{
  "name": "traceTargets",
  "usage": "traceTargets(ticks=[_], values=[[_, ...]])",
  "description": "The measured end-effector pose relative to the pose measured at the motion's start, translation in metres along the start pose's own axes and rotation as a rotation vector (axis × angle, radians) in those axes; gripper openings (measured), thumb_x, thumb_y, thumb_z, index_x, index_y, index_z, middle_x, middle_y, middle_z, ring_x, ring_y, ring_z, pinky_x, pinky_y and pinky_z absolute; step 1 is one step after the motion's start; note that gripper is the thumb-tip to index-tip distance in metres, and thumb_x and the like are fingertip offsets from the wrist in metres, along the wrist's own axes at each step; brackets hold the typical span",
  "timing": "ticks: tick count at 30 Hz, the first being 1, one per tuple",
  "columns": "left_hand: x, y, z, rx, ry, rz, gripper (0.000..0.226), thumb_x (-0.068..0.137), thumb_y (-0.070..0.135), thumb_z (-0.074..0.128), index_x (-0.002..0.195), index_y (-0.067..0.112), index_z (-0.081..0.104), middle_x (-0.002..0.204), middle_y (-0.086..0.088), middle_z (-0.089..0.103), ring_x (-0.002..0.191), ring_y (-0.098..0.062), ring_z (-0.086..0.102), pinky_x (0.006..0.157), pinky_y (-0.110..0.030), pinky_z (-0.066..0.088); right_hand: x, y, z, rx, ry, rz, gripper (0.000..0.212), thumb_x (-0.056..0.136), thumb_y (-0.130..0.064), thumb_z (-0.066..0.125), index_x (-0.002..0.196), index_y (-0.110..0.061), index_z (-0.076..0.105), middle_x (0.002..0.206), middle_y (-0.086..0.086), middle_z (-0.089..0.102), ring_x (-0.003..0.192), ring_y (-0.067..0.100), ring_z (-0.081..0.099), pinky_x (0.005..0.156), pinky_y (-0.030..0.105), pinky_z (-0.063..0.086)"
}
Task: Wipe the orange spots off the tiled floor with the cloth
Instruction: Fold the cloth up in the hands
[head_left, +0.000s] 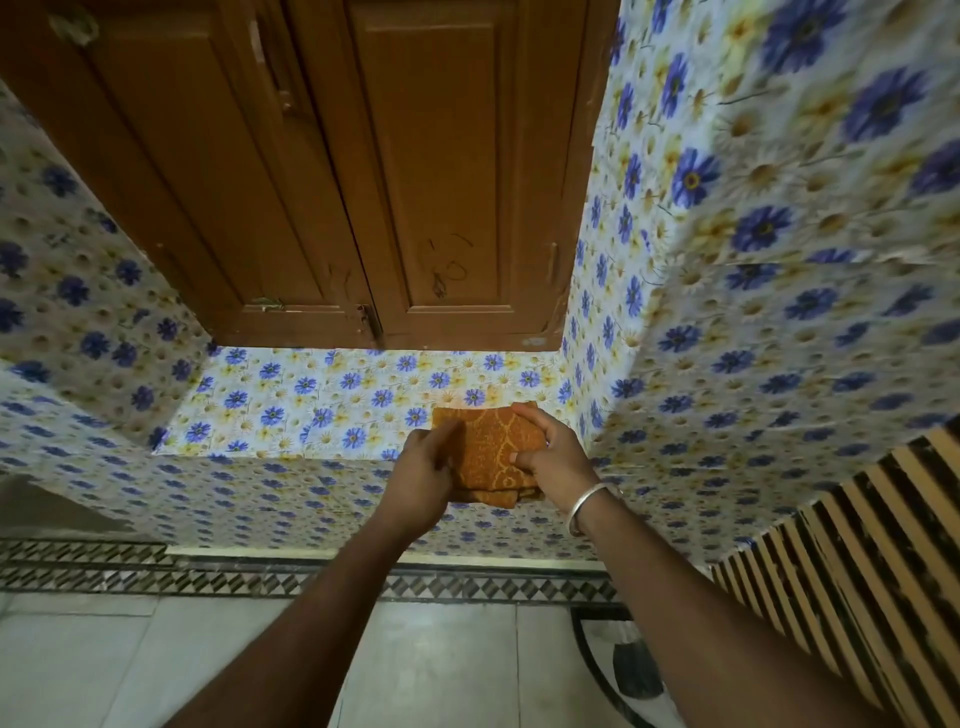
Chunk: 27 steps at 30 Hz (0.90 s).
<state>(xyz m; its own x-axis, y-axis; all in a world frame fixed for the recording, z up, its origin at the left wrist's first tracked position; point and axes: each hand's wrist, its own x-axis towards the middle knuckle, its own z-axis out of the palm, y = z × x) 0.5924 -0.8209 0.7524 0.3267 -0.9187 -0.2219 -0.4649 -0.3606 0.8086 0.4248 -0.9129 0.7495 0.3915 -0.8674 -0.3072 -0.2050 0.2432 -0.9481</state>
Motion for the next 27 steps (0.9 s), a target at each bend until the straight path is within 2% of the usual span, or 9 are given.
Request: traceTargets(ticks=[3,5,7,10,15,18,20,23,27], values=[[0.025,-0.001,0.002,0.032,0.008,-0.006,0.059,0.105,-0.002,0.042,0.158,0.026,0.04,0.146,-0.009,0.039,0.128,-0.035,0.052,0.091,-0.052,0.062,0.027,-0.002,-0.001,-0.04,0.006,-0.005,0.069,0.087,0.015,0.063,0.14,-0.029,0.055,0.158,0.001,0.036,0.118,0.028,0.06,0.08,0.034,0.058],[0.041,-0.001,0.003,0.064,0.019,-0.006,0.06,0.105,-0.003,0.04,0.159,0.023,0.038,0.147,-0.012,0.038,0.13,-0.036,0.05,0.097,-0.052,0.058,0.042,-0.002,0.0,-0.063,-0.001,-0.002,0.07,0.088,0.014,0.061,0.143,-0.029,0.052,0.159,0.0,0.035,0.087,0.02,0.065,0.065,0.026,0.055],[0.062,-0.004,0.007,0.132,0.024,0.0,0.061,0.104,-0.004,0.039,0.16,0.02,0.036,0.147,-0.015,0.039,0.128,-0.036,0.051,0.099,-0.048,0.056,0.06,0.001,0.002,-0.107,0.016,0.021,0.072,0.089,0.014,0.059,0.146,-0.028,0.048,0.16,0.0,0.034,0.052,0.01,0.051,0.05,0.022,0.047],[0.089,-0.01,0.014,0.196,0.008,0.011,0.065,0.101,-0.007,0.04,0.161,0.017,0.033,0.147,-0.019,0.038,0.128,-0.038,0.05,0.095,-0.038,0.053,0.086,0.009,0.004,-0.161,0.044,0.047,0.074,0.09,0.014,0.055,0.15,-0.028,0.043,0.161,0.001,0.033,0.041,0.002,0.044,0.047,0.023,0.045],[0.132,-0.031,0.031,0.219,-0.036,-0.005,0.073,0.095,-0.013,0.041,0.161,0.016,0.033,0.149,-0.02,0.036,0.131,-0.04,0.048,0.098,-0.036,0.05,0.129,0.033,0.004,-0.281,0.033,0.061,0.077,0.09,0.016,0.051,0.153,-0.027,0.038,0.163,0.0,0.029,0.061,0.007,0.054,0.044,0.015,0.04],[0.154,-0.048,0.041,0.255,-0.038,0.007,0.071,0.097,-0.01,0.044,0.162,0.017,0.033,0.151,-0.02,0.036,0.13,-0.04,0.05,0.093,-0.032,0.048,0.15,0.05,0.004,-0.342,0.034,0.066,0.078,0.089,0.015,0.049,0.153,-0.027,0.037,0.16,0.004,0.034,0.066,0.0,0.042,0.042,0.009,0.039],[0.165,-0.058,0.048,0.265,-0.044,0.003,0.069,0.098,-0.008,0.045,0.161,0.016,0.033,0.151,-0.021,0.036,0.13,-0.041,0.05,0.095,-0.035,0.049,0.159,0.058,0.005,-0.366,0.026,0.063,0.078,0.089,0.015,0.049,0.153,-0.027,0.036,0.159,0.005,0.034,0.072,0.003,0.045,0.045,0.009,0.04],[0.176,-0.076,0.056,0.271,-0.052,-0.002,0.068,0.098,-0.007,0.045,0.161,0.016,0.033,0.149,-0.022,0.037,0.127,-0.043,0.051,0.101,-0.044,0.052,0.168,0.069,0.009,-0.479,0.019,0.033,0.077,0.089,0.011,0.053,0.154,-0.025,0.035,0.159,0.006,0.031,0.114,0.022,0.055,0.08,0.018,0.047],[0.177,-0.087,0.064,0.349,-0.008,-0.012,0.064,0.102,0.008,0.05,0.162,0.019,0.03,0.156,-0.022,0.033,0.134,-0.045,0.046,0.107,-0.052,0.047,0.17,0.082,0.015,-0.729,0.089,0.006,0.073,0.092,-0.005,0.058,0.156,-0.027,0.03,0.159,0.008,0.023,0.146,0.031,0.027,0.112,0.042,0.04]])
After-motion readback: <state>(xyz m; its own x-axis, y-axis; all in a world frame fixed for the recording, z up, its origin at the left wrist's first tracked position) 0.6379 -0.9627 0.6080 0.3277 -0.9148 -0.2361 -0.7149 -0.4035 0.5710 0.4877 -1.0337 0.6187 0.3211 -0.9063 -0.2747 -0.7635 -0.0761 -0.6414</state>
